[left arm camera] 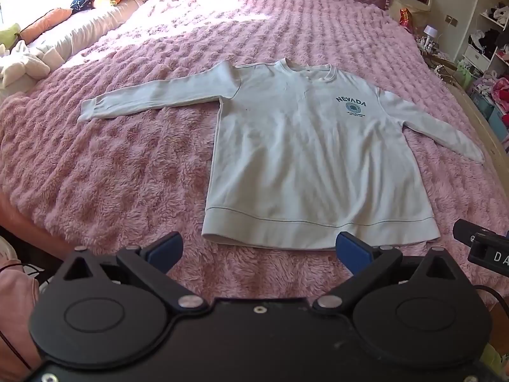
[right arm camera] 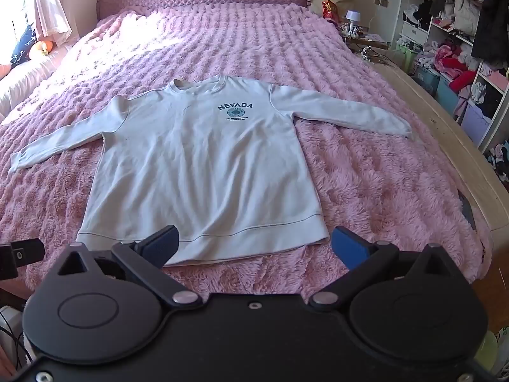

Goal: Fold small clothes

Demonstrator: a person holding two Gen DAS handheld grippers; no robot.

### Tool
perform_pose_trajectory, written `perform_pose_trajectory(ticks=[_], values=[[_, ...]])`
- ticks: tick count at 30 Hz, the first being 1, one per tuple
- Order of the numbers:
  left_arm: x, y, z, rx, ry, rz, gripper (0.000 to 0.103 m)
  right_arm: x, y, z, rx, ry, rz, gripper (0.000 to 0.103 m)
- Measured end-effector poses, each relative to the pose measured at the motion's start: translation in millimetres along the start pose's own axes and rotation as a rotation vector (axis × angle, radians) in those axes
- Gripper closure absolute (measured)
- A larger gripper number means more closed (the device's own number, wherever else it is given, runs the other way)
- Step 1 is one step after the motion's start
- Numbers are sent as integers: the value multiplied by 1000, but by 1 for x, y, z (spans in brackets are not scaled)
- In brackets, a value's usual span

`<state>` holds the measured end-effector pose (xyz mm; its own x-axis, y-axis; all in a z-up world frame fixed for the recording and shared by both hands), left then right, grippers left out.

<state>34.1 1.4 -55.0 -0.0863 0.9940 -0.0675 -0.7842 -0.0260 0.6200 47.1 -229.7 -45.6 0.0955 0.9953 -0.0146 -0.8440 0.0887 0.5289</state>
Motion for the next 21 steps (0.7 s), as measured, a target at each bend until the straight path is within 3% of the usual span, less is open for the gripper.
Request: perform_pose_trajectory(ticks=[21], values=[[-1,2,4,10,7,4,0,-1,0,0,4,0,-3,0]])
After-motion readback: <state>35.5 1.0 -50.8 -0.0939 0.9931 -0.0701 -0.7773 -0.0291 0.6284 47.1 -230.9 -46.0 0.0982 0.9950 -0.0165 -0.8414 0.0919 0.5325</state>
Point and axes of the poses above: each gripper's, at about its wrist camera, not at the fingertips, and y roughly against the way its jaws point, x to its left, z to its top, the point moved 6 cm from there along -y, roughly the way its jaws point, and after that the axes turned 14 degrees about -x, right-handed, at the moved point
